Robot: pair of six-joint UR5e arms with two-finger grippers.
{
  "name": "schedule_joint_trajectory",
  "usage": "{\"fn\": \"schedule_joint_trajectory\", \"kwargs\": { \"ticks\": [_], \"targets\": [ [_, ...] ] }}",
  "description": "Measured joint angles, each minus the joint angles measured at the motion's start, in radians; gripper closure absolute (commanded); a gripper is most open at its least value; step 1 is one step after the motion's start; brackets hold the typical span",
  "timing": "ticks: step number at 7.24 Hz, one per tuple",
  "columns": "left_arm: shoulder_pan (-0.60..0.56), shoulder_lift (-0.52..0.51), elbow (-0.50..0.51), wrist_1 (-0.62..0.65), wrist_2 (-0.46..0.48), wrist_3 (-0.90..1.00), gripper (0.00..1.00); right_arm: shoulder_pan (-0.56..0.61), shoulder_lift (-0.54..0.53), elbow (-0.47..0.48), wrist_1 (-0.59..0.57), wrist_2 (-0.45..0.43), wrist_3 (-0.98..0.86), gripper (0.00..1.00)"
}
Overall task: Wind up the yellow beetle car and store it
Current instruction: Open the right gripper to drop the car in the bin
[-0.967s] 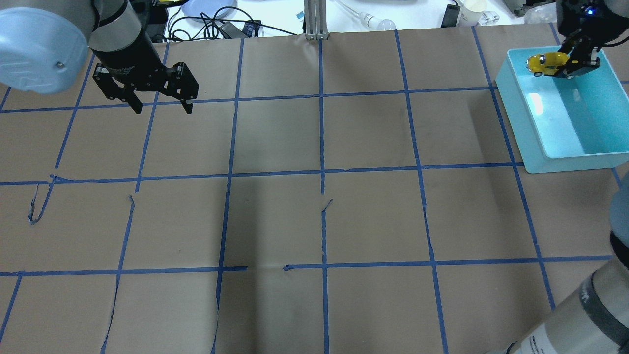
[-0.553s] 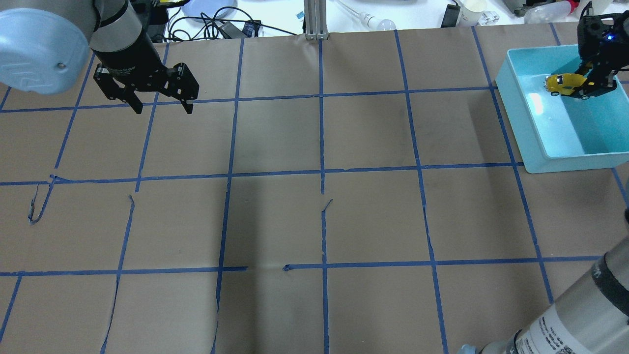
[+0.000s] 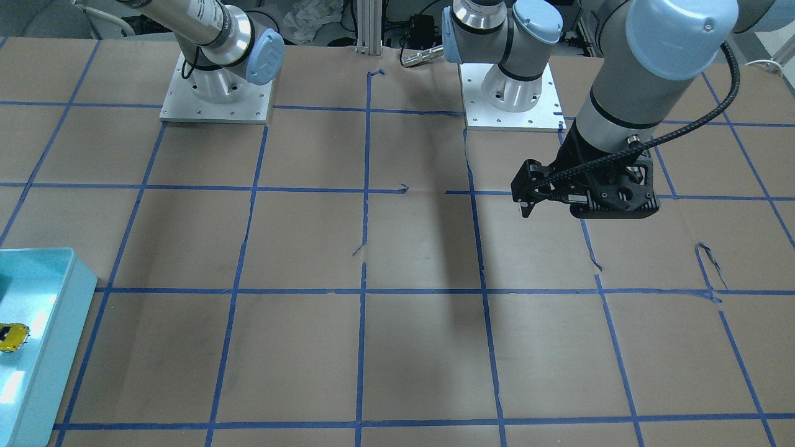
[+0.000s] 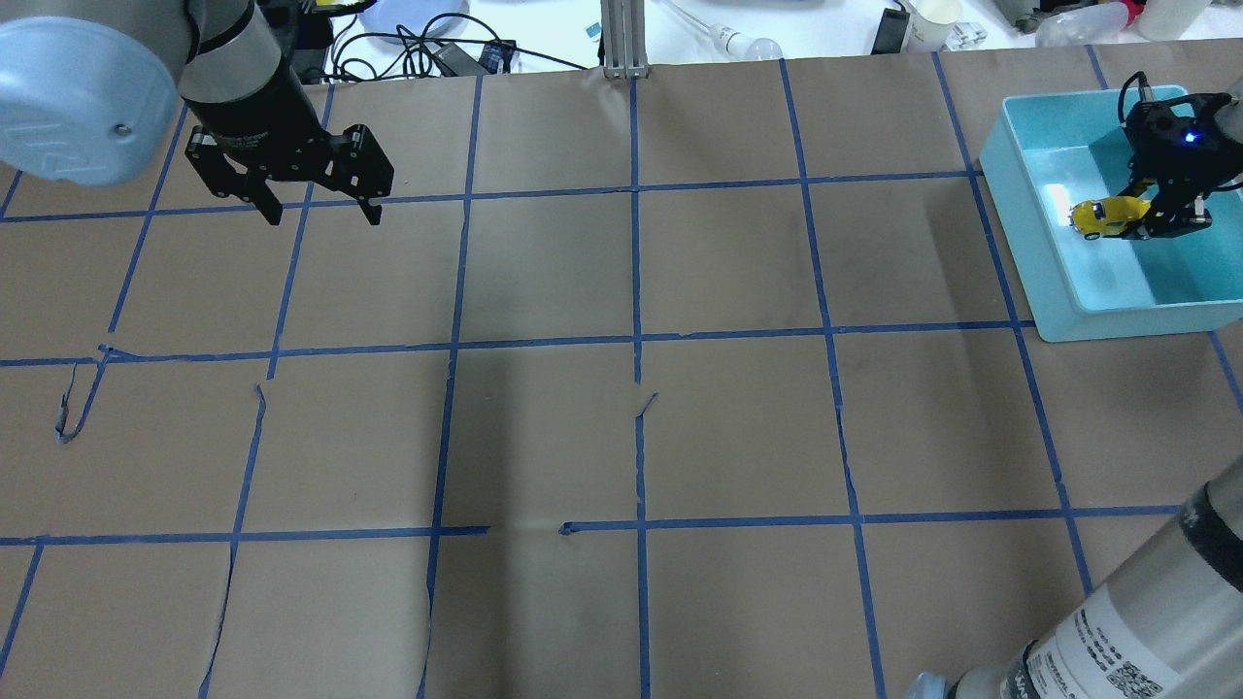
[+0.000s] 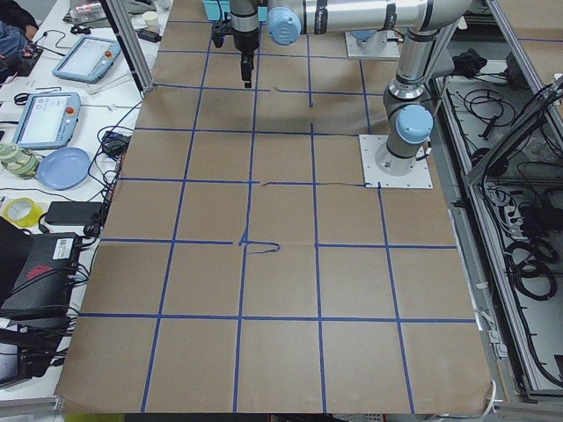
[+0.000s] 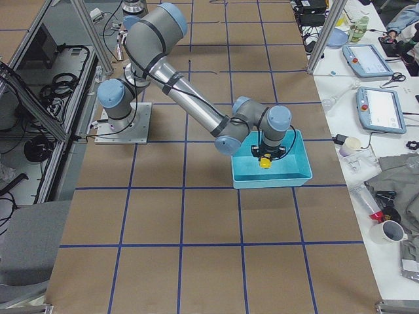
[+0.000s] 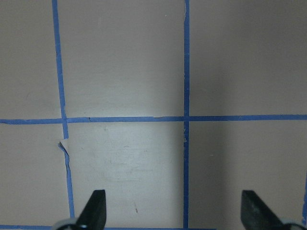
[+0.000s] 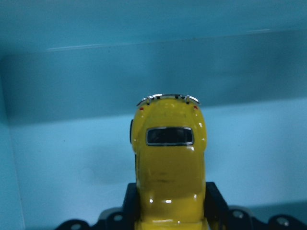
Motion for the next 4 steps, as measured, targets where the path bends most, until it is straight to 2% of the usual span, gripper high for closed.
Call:
{"fn": "schedule_joint_trajectory", "kwargs": {
  "ticks": [1, 4],
  "targets": [
    [0.000, 0.000, 0.000, 0.000, 0.000, 0.001, 0.00, -0.002, 0.001, 0.011, -0.008, 0.001, -0.016, 0.01],
    [0.000, 0.000, 0.000, 0.002, 0.000, 0.001, 0.00, -0.002, -0.025, 0.012, -0.008, -0.003, -0.013, 0.00]
  ]
}}
